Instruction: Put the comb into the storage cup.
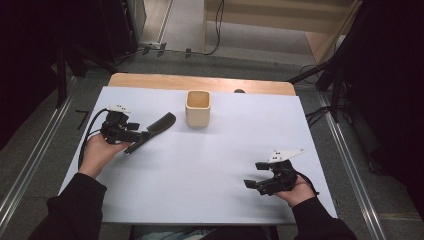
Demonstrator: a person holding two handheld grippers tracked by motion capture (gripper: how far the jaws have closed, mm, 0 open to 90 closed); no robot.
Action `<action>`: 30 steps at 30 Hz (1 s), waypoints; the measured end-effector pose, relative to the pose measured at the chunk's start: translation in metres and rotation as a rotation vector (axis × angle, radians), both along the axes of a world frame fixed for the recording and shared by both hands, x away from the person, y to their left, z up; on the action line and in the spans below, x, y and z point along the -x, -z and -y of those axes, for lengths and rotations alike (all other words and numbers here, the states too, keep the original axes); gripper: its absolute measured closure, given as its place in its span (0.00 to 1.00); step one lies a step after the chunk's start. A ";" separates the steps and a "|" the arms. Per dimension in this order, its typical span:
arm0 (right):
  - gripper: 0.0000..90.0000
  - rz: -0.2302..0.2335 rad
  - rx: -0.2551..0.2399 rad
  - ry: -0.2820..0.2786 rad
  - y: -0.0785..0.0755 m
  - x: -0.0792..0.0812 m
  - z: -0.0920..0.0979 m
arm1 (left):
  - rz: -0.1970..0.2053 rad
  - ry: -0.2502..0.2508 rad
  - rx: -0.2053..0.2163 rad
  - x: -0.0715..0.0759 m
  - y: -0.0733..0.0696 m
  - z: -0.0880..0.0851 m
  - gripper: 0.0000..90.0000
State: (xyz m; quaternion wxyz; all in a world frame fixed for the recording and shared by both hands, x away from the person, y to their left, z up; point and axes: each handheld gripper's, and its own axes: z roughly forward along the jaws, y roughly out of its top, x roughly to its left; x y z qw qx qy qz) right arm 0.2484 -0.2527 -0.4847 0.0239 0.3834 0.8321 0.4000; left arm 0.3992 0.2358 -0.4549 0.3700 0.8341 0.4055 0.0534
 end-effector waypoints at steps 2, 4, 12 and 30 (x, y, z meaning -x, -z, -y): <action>0.15 -0.003 0.002 -0.002 0.000 0.000 -0.001 | 0.003 -0.005 -0.001 0.001 0.001 -0.003 0.33; 0.15 -0.004 0.000 -0.001 0.000 -0.001 -0.001 | 0.003 -0.010 0.001 0.002 0.002 -0.005 0.33; 0.15 0.000 0.003 -0.012 0.000 -0.003 -0.003 | 0.007 -0.005 -0.012 0.007 0.007 -0.009 0.34; 0.15 0.003 0.008 -0.039 0.000 -0.009 -0.009 | -0.019 -0.026 -0.033 0.017 0.023 -0.022 0.34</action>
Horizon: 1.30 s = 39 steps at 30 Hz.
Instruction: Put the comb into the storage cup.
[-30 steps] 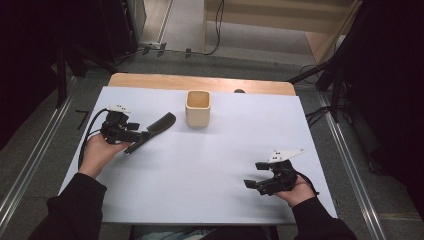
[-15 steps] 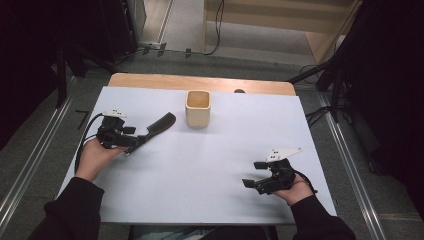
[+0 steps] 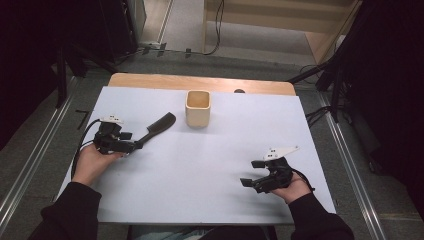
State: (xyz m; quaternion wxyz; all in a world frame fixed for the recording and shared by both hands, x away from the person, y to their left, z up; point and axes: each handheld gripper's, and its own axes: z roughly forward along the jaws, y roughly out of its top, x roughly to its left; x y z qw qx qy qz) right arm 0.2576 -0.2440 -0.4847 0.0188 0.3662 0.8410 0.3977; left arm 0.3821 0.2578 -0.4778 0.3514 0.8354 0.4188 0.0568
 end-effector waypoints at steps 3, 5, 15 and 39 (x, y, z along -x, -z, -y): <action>0.15 -0.007 0.001 0.000 0.000 -0.001 -0.001 | -0.010 -0.004 0.001 0.001 0.003 -0.002 0.35; 0.15 -0.002 0.001 -0.005 0.000 -0.001 -0.001 | -0.005 -0.004 -0.006 0.002 0.006 -0.002 0.36; 0.15 -0.009 0.002 -0.003 0.000 -0.002 -0.002 | 0.075 -0.007 -0.079 0.012 0.015 0.006 0.39; 0.15 -0.009 0.002 -0.005 0.001 -0.002 -0.003 | 0.174 -0.032 -0.146 0.020 0.019 0.012 0.64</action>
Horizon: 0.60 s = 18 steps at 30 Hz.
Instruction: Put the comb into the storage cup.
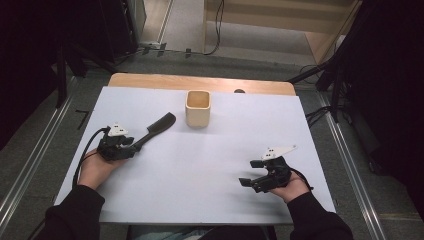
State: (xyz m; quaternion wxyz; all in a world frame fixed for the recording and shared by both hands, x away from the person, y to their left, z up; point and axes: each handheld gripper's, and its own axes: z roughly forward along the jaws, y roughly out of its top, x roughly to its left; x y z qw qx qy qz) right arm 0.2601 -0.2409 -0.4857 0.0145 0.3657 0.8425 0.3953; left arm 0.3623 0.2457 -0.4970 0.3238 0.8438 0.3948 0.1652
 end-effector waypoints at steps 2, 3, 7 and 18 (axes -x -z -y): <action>0.15 -0.001 0.000 0.000 0.000 0.000 0.000 | -0.001 0.006 0.004 0.000 0.000 0.000 0.68; 0.15 0.000 0.000 -0.001 0.000 0.000 0.000 | -0.001 0.007 0.004 0.000 0.000 0.001 0.70; 0.15 0.000 0.002 0.001 0.000 0.000 0.000 | -0.007 0.015 0.015 0.000 0.000 0.000 0.76; 0.15 0.001 0.002 0.003 0.000 0.000 0.000 | -0.017 0.017 0.027 -0.001 0.000 0.001 0.81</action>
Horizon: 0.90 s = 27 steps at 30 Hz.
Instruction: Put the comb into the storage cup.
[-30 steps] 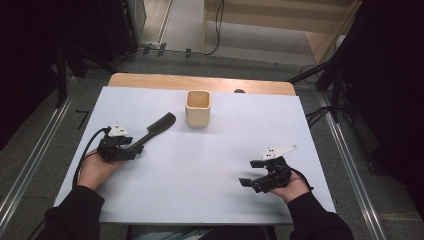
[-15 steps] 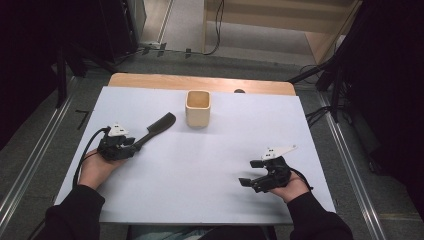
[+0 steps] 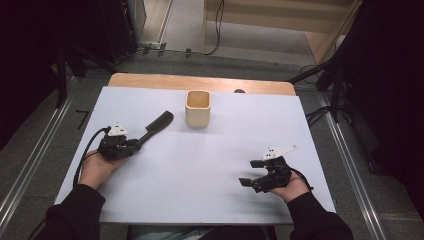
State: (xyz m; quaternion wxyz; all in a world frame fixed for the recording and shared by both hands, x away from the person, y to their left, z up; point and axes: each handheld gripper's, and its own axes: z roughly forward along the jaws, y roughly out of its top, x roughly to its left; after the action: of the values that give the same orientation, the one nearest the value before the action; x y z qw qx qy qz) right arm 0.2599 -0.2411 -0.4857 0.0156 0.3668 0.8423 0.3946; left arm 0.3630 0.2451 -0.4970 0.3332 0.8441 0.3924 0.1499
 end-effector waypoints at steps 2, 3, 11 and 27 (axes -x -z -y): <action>0.15 0.000 0.001 0.001 0.000 0.000 0.000 | -0.006 -0.001 0.010 -0.001 0.000 -0.001 0.81; 0.15 0.000 0.001 0.001 0.000 0.000 0.000 | -0.007 0.000 0.009 -0.001 0.000 -0.001 0.81; 0.15 0.001 0.000 0.001 0.000 0.000 0.000 | -0.052 -0.018 0.030 -0.005 -0.003 -0.002 0.81; 0.15 0.000 -0.002 0.004 0.000 0.000 0.001 | -0.120 -0.045 0.113 -0.008 -0.014 -0.007 0.81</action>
State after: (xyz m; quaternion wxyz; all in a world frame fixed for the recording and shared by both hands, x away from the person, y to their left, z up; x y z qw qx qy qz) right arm 0.2595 -0.2422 -0.4853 0.0160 0.3684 0.8412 0.3955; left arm 0.3708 0.2525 -0.4834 0.3528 0.8223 0.4385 0.0843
